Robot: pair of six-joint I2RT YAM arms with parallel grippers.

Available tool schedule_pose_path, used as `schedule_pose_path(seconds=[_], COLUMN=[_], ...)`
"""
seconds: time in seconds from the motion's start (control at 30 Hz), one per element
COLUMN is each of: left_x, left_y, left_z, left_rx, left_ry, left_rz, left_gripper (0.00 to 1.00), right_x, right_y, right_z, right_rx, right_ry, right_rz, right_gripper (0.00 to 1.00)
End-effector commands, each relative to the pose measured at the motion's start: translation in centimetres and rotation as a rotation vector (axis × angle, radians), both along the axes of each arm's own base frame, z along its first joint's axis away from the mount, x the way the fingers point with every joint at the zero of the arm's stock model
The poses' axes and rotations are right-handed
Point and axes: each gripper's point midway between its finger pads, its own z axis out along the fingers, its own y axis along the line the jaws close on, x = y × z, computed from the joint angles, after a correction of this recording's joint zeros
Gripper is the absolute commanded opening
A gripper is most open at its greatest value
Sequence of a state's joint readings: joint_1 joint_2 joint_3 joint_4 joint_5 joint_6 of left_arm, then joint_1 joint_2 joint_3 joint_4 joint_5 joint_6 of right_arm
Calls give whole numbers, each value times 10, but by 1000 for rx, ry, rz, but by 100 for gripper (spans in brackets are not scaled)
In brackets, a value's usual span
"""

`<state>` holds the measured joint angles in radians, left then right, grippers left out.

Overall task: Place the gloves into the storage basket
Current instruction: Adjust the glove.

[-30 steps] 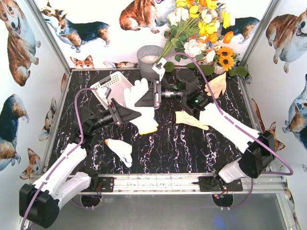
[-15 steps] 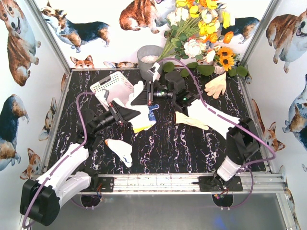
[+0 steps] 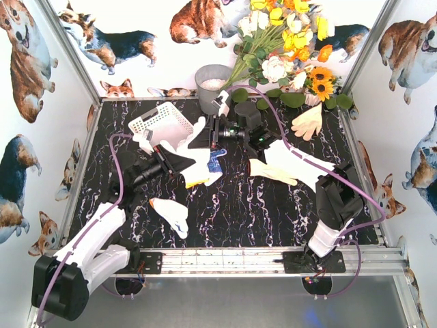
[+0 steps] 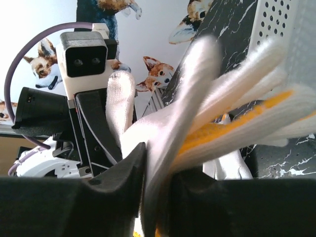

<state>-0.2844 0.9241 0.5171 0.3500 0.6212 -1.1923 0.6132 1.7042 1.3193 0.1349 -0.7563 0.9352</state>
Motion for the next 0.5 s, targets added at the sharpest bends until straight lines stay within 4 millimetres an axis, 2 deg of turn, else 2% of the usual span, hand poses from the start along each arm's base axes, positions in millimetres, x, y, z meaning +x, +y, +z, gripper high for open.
schedule_pose_path(seconds=[0.0, 0.07, 0.13, 0.17, 0.33, 0.47], left_x=[5, 7, 10, 11, 25, 33], left_y=[1, 3, 5, 6, 13, 16], left_z=[29, 34, 39, 41, 49, 71], left_rx=[-20, -29, -33, -29, 0, -59], left_ry=[-76, -80, -82, -83, -78, -101], left_rz=[-7, 1, 17, 24, 91, 126], left_gripper=[0, 0, 0, 0, 0, 0], right_x=[-1, -5, -6, -7, -17, -37], right_y=[-8, -13, -22, -27, -49, -62], right_z=[35, 37, 37, 38, 45, 47], right_rx=[54, 55, 36, 27, 10, 38], right_ry=[-119, -131, -134, -137, -131, -96], right_rz=[10, -2, -31, -44, -92, -117], right_gripper=[31, 45, 76, 83, 95, 99])
